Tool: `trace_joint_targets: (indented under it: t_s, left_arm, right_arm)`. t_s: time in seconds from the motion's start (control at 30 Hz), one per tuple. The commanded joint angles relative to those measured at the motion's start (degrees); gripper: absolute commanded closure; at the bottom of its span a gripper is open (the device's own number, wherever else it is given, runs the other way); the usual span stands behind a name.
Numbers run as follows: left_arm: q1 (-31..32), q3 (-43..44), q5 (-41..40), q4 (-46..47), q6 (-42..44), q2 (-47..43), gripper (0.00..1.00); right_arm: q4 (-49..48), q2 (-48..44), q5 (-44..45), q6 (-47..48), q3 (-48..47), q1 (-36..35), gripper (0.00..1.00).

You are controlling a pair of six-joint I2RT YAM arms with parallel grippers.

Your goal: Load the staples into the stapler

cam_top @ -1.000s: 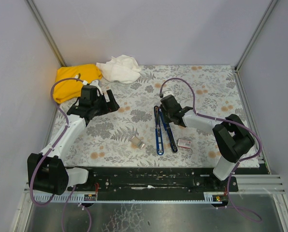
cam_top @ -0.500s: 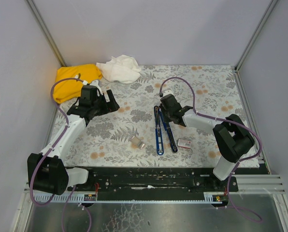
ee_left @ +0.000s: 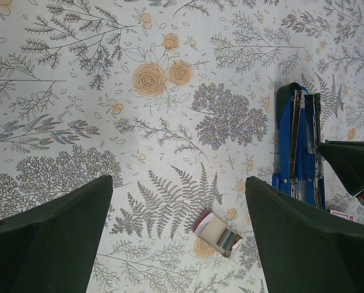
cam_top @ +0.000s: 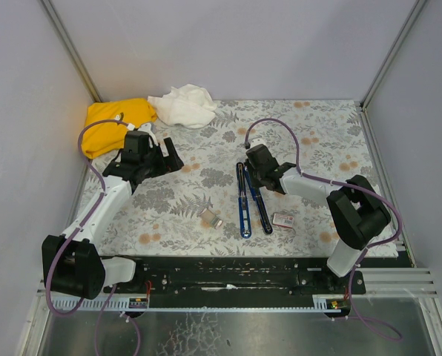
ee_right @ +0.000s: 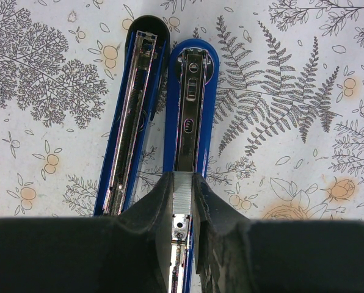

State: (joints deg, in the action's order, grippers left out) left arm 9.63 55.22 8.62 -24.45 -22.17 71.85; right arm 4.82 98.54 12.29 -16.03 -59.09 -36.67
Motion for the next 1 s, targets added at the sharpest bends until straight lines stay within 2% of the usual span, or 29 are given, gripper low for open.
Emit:
trace_joint_targets:
  t_s: [0.0,0.77,0.83,0.97]
  left_arm:
    - [-0.49,-0.45,0.58,1.6,0.92,-0.13,0.12]
    - [-0.47,-0.39,0.85,1.69,0.98,-0.23,0.12]
    - [-0.49,-0.35,0.81,1.68,0.93,-0.23,0.12]
    - [-0.5,-0.46,0.9,1.75,0.97,-0.38,0.12]
  right_arm:
    - [-1.15,0.07,-0.96,-0.54,-1.49,0.37,0.88]
    - [-1.36,0.77,-0.45,-0.84,0.06,0.45,0.87]
    - [-1.16,0.62,-0.51,-0.85,0.09,0.45,0.82]
    - [0.48,-1.35,-0.37,-0.95,-0.93,0.45,0.58]
